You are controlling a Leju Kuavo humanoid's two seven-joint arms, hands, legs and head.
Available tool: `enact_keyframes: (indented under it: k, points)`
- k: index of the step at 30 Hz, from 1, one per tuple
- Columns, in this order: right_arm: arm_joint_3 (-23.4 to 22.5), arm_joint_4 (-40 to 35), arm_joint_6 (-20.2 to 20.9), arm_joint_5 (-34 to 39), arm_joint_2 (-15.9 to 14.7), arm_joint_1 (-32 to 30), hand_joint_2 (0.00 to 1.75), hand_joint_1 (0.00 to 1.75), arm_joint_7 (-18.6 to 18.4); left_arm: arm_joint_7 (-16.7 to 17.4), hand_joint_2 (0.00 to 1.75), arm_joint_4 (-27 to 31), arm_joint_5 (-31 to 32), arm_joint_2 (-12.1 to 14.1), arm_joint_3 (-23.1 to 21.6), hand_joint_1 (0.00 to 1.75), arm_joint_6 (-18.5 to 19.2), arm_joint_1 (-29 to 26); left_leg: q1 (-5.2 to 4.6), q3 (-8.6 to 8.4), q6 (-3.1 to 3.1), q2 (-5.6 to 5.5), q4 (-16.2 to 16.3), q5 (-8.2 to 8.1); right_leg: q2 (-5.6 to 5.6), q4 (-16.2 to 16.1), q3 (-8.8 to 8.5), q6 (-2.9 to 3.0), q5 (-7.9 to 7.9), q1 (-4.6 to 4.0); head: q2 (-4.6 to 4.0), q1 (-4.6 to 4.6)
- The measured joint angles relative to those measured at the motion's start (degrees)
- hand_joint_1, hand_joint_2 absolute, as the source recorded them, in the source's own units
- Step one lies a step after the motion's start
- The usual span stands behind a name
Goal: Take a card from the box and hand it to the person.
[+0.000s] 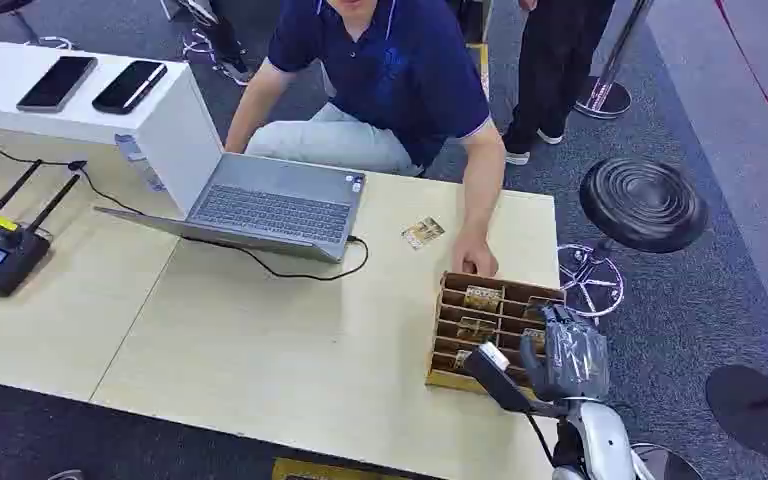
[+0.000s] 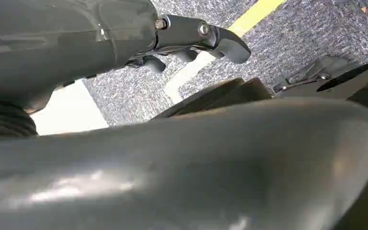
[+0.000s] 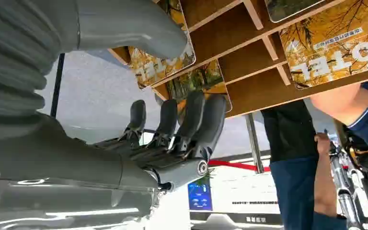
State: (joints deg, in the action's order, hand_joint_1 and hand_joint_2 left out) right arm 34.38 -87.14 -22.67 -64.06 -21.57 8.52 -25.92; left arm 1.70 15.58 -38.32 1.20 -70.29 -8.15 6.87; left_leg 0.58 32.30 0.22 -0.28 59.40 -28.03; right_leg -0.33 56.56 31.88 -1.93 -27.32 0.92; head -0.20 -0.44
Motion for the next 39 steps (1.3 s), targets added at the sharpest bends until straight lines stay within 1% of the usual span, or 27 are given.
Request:
enact_keyframes:
  k: [4, 9, 18, 21, 22, 23, 27, 30, 33, 34, 35, 36, 37, 39]
  points:
    - [0.0, 0.0, 0.04, -0.02, 0.0, 0.0, 1.75, 0.94, 0.0, 0.0, 0.0, 0.0, 0.0, 0.0, 0.0, 0.0, -0.02, 0.0, 0.0, 0.0, 0.0, 0.0, 0.0, 0.0, 0.0, 0.0, 0.0, 0.0, 0.0, 0.0, 0.0, 0.0]
    - [0.0, 0.0, 0.17, -0.02, -0.07, 0.0, 1.75, 0.99, -0.09, -0.11, 0.0, 0.0, -0.02, 0.0, 0.0, 0.0, -0.02, 0.0, 0.0, 0.0, 0.0, 0.0, 0.0, 0.0, 0.0, 0.0, 0.0, 0.0, 0.0, 0.0, 0.0, 0.0]
    - [0.0, 0.13, 0.26, -0.02, -0.98, -0.06, 1.75, 0.96, -0.44, -0.11, 0.0, 0.0, -0.07, 0.0, 0.0, 0.0, 0.0, -0.01, 0.0, 0.0, 0.0, 0.0, 0.0, 0.0, 0.0, 0.0, 0.0, 0.0, 0.0, 0.0, 0.0, 0.02]
    - [0.0, 0.26, 0.55, -0.07, -1.25, -0.1, 1.75, 0.99, -0.61, -0.11, 0.0, 0.0, -0.07, 0.0, 0.0, 0.0, 0.05, -0.01, 0.0, -0.01, 0.0, 0.0, 0.0, 0.0, 0.0, 0.0, 0.0, 0.0, 0.0, 0.0, 0.0, 0.0]
    - [0.0, 0.37, 0.61, -0.09, -1.35, -0.11, 1.75, 0.98, -0.64, -0.11, 0.0, 0.0, -0.07, 0.0, 0.0, 0.0, 0.05, -0.01, 0.0, -0.01, 0.0, 0.0, 0.0, 0.0, 0.0, 0.0, 0.0, 0.0, 0.0, 0.0, 0.0, 0.0]
    - [0.0, 0.46, 0.77, -0.09, -1.44, -0.12, 1.75, 1.03, -0.77, -0.11, 0.0, 0.0, -0.09, 0.0, 0.0, 0.0, 0.05, -0.01, 0.0, -0.01, 0.0, 0.0, 0.0, 0.0, 0.0, 0.0, 0.0, 0.0, 0.0, 0.0, 0.0, 0.0]
    - [0.0, 0.77, 1.09, -0.17, -1.66, -0.18, 1.75, 1.03, -0.92, -0.11, 0.0, 0.0, -0.09, 0.02, 0.0, 0.0, 0.02, 0.0, 0.0, -0.01, 0.0, 0.0, 0.0, 0.0, 0.01, 0.0, 0.0, 0.0, 0.0, 0.0, 0.0, 0.0]
    - [0.0, 0.94, 1.25, -0.22, -1.79, -0.22, 1.75, 1.08, -0.96, -0.11, 0.0, 0.0, -0.09, 0.02, 0.0, 0.0, 0.02, -0.01, 0.0, -0.01, 0.0, 0.0, 0.0, 0.0, 0.01, 0.0, 0.01, 0.0, 0.0, 0.0, 0.0, 0.0]
    - [0.02, 1.09, 1.27, -0.24, -1.79, -0.27, 1.75, 1.08, -0.96, -0.13, 0.0, 0.0, -0.09, 0.02, 0.0, 0.0, 0.02, -0.01, 0.0, -0.01, 0.0, 0.0, 0.0, 0.0, 0.01, 0.0, 0.0, 0.0, 0.0, 0.0, 0.0, 0.0]
    - [0.04, 1.16, 1.27, -0.24, -1.81, -0.29, 1.75, 1.34, -0.96, -0.11, 0.0, 0.0, -0.09, 0.02, 0.0, 0.0, 0.02, -0.01, 0.0, -0.01, 0.0, 0.0, 0.0, 0.0, 0.01, 0.0, 0.0, 0.0, 0.0, 0.0, 0.0, 0.0]
    - [0.04, 1.29, 1.27, -0.24, -1.79, -0.29, 1.75, 1.34, -0.94, -0.11, 0.0, 0.0, -0.09, 0.02, 0.0, 0.0, 0.02, -0.01, 0.0, -0.01, 0.0, 0.0, 0.0, 0.0, 0.01, 0.0, 0.0, 0.0, 0.0, 0.0, 0.0, 0.0]
    - [0.07, 1.38, 1.25, -0.24, -1.79, -0.29, 1.75, 1.68, -0.94, -0.13, 0.0, 0.0, -0.09, 0.02, 0.0, 0.0, 0.02, -0.01, 0.0, -0.01, 0.0, 0.0, 0.0, 0.0, 0.01, 0.0, 0.0, 0.0, 0.0, 0.0, 0.0, 0.0]
    - [0.07, 1.42, 1.22, -0.22, -1.79, -0.29, 1.75, 1.75, -0.94, -0.15, 0.0, 0.0, -0.09, 0.02, 0.0, 0.0, 0.02, -0.01, 0.0, -0.01, 0.0, 0.0, 0.0, 0.0, 0.01, 0.0, 0.0, 0.0, 0.0, 0.0, 0.0, 0.0]
    - [0.11, 1.53, 1.07, -0.11, -1.79, -0.3, 1.75, 1.75, -0.79, -0.3, 0.0, 0.0, -0.09, 0.02, 0.0, 0.0, 0.02, -0.01, 0.0, -0.01, 0.0, 0.0, 0.0, 0.0, 0.02, 0.0, 0.0, 0.0, 0.0, 0.0, 0.0, 0.0]
